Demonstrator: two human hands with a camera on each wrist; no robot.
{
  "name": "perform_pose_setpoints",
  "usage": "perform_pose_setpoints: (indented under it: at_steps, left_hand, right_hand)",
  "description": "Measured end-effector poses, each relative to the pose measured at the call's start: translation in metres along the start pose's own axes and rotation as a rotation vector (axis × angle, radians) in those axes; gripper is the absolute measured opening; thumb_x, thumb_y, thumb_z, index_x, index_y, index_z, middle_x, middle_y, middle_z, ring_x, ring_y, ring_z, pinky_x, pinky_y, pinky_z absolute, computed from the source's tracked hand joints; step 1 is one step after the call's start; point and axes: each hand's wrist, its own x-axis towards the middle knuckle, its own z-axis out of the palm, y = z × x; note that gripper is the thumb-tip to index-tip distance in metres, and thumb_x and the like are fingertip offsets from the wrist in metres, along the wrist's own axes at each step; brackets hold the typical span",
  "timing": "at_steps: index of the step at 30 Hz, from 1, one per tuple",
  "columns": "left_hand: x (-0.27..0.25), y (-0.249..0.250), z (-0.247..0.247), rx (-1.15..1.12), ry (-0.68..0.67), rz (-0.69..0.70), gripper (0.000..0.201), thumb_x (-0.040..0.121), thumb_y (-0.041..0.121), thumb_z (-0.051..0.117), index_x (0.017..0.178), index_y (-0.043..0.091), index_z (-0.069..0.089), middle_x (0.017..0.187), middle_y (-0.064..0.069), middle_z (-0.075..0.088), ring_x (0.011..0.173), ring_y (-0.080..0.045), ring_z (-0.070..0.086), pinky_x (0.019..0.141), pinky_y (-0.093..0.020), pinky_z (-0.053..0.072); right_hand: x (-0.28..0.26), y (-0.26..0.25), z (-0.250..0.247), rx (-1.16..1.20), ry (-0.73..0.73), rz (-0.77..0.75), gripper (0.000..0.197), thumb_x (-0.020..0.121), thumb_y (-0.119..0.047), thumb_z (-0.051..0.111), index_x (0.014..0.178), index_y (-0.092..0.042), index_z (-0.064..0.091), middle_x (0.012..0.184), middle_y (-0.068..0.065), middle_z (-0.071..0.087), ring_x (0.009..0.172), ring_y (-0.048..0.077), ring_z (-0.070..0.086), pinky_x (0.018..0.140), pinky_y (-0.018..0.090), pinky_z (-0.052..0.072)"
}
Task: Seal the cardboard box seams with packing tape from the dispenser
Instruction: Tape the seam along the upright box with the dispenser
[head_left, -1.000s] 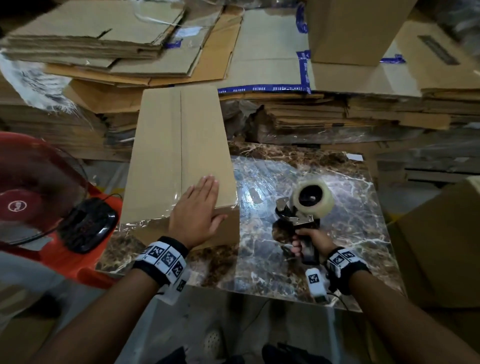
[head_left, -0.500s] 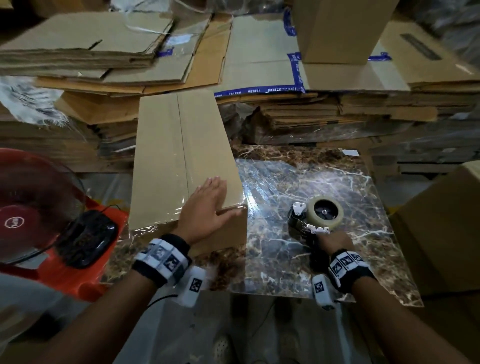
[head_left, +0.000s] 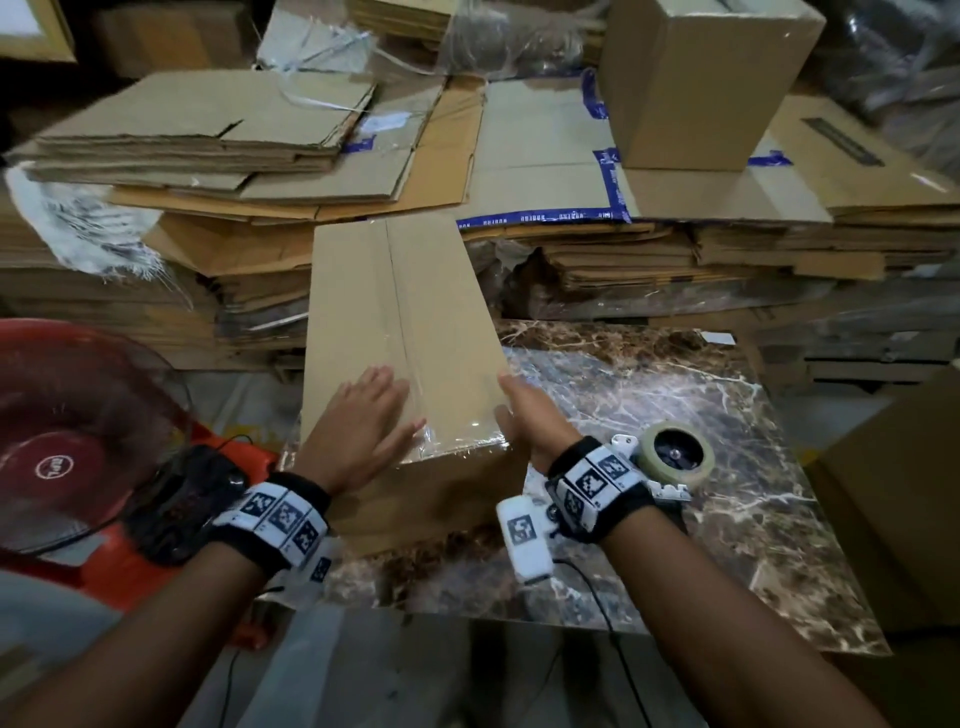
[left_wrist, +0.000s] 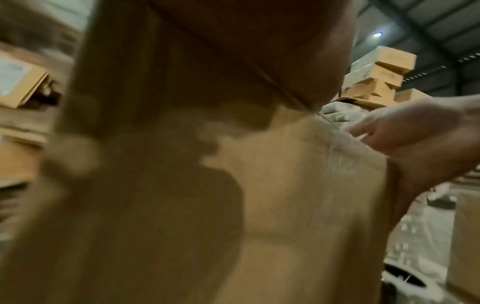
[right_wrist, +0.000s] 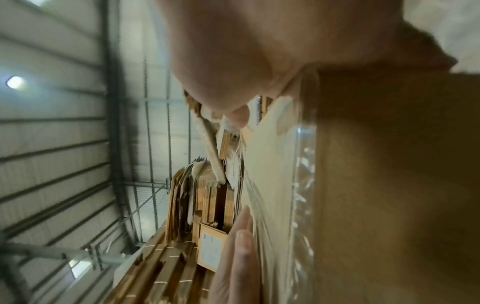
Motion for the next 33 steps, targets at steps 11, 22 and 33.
perform_pose_setpoints:
  at_steps: [11,22,33]
  left_hand:
    - [0.001,0.005,0.001,0.141,-0.103,0.252,0.097,0.086,0.084,0.014,0.155,0.017,0.024,0.163,-0.006,0.014,0.151,-0.022,0.007,0.120,-0.046,0.012]
    - [-0.006,0.015,0.008,0.301,-0.120,0.090,0.124,0.068,0.095,0.000,0.155,0.007,0.016,0.164,-0.012,0.013,0.152,-0.025,0.008,0.120,-0.046,0.014]
    - [-0.012,-0.014,0.008,0.289,-0.121,0.226,0.116,0.070,0.089,-0.004,0.156,0.014,0.016,0.164,-0.007,0.016,0.151,-0.021,0.012,0.117,-0.035,0.004]
  right_hand:
    - [0.009,0.005,-0.001,-0.012,-0.024,0.176,0.059,0.102,-0.054,0.031,0.139,-0.012,0.048,0.117,0.001,0.054,0.084,0.010,0.056,0.069,0.026,0.043]
    - [0.013,0.028,-0.003,-1.156,0.078,-0.876,0.061,0.097,-0.053,0.034,0.128,-0.008,0.061,0.145,0.018,0.050,0.138,0.034,0.044,0.108,0.049,0.040]
    - [0.018,0.020,-0.015,-1.590,-0.234,-0.836,0.108,0.077,-0.085,0.012,0.152,-0.009,0.030,0.160,0.017,0.024,0.150,0.033,0.018,0.119,0.050,0.025]
